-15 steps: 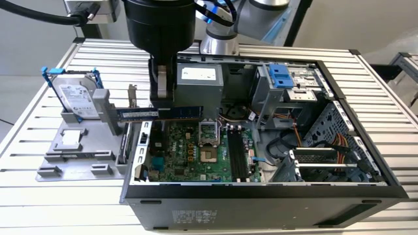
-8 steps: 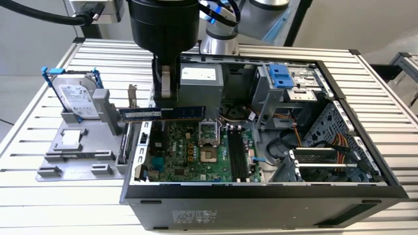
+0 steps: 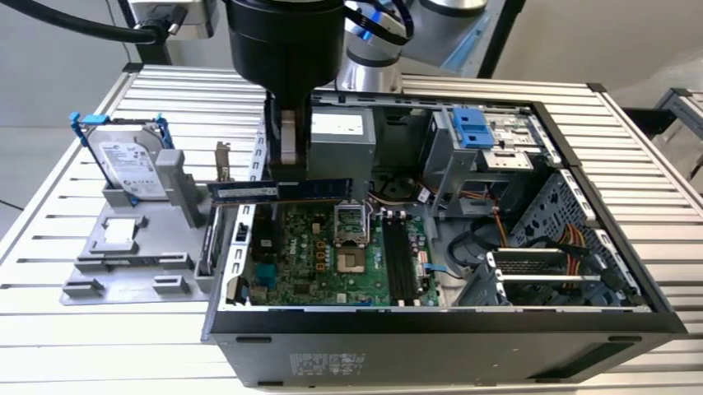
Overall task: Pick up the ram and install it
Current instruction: 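Pick up the ram and move it above insertion slot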
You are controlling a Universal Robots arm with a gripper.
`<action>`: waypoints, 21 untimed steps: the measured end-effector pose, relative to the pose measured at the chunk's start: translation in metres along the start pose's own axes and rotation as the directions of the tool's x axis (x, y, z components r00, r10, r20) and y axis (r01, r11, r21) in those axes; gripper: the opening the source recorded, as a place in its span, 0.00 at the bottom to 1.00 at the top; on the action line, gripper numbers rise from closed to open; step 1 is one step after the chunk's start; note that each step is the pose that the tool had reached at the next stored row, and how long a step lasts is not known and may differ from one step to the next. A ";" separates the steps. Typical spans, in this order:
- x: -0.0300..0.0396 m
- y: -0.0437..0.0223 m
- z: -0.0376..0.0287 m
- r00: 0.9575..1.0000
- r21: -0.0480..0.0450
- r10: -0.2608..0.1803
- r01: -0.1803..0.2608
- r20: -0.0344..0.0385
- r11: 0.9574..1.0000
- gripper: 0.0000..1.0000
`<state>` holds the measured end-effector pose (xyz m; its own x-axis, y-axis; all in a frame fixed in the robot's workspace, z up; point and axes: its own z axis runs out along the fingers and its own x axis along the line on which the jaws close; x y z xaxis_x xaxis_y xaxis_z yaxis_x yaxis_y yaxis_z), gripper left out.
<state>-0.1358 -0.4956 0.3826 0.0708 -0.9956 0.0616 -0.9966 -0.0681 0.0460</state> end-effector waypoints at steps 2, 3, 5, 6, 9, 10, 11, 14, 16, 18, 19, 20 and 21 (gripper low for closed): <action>0.0001 -0.0013 0.0000 1.000 0.000 0.000 0.000 0.000 1.000 0.00; 0.0002 -0.0020 -0.0001 1.000 0.000 0.000 0.000 0.000 1.000 0.00; 0.0002 -0.0034 -0.0002 1.000 0.000 0.000 0.000 0.000 1.000 0.00; 0.0003 -0.0041 -0.0002 1.000 0.000 0.000 0.000 0.000 1.000 0.00; 0.0004 -0.0060 -0.0003 1.000 0.000 0.000 0.000 0.000 1.000 0.00; 0.0005 -0.0066 -0.0003 1.000 0.000 0.000 0.000 0.000 1.000 0.00; 0.0005 -0.0073 -0.0003 1.000 0.000 0.000 0.000 0.000 1.000 0.00; 0.0007 -0.0093 -0.0004 1.000 0.000 0.000 0.000 0.000 1.000 0.00; 0.0008 -0.0107 -0.0004 1.000 0.000 0.000 0.000 0.000 1.000 0.00; 0.0008 -0.0120 -0.0005 1.000 0.000 0.000 0.000 0.000 1.000 0.00; 0.0009 -0.0126 -0.0005 1.000 0.000 0.000 0.000 0.000 1.000 0.00; 0.0010 -0.0133 -0.0006 1.000 0.000 0.000 0.000 0.000 1.000 0.00; 0.0010 -0.0139 -0.0006 1.000 0.000 0.000 0.000 0.000 1.000 0.00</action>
<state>-0.1218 -0.4956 0.3826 0.0708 -0.9956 0.0616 -0.9966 -0.0680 0.0460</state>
